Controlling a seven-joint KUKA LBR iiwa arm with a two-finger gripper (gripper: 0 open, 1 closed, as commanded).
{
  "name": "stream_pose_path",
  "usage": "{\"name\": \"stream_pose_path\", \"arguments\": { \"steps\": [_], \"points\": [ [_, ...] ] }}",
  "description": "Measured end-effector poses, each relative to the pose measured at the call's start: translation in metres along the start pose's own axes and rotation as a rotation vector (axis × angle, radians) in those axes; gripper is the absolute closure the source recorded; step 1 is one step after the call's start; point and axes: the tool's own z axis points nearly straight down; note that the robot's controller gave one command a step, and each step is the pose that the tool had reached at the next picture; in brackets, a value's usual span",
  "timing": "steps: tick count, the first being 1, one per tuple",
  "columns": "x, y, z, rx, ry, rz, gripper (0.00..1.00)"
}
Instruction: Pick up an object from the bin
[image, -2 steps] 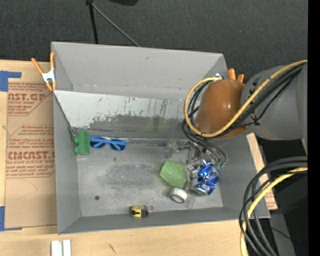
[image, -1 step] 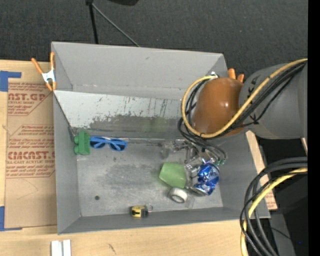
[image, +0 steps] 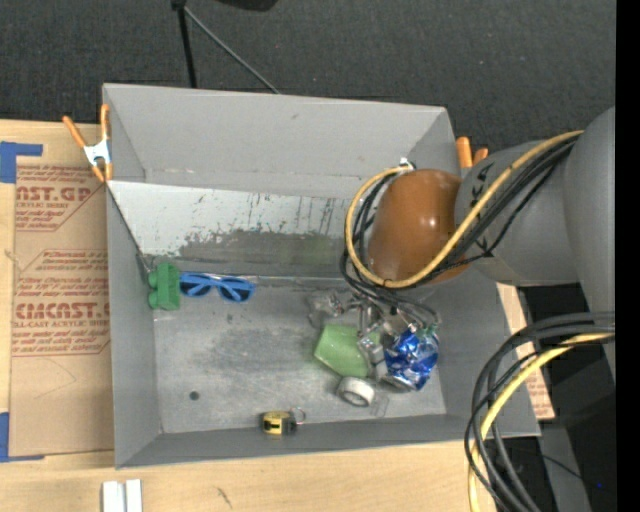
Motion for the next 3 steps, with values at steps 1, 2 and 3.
{"name": "stream_pose_path", "arguments": {
  "steps": [1,2,3],
  "points": [
    [0.0,0.0,-0.001,-0.001,0.003,0.002,0.0],
    [0.001,-0.002,-0.003,0.0,0.008,0.001,1.0],
    [0.0,-0.001,-0.123,0.008,-0.02,0.001,1.0]
  ]
}}
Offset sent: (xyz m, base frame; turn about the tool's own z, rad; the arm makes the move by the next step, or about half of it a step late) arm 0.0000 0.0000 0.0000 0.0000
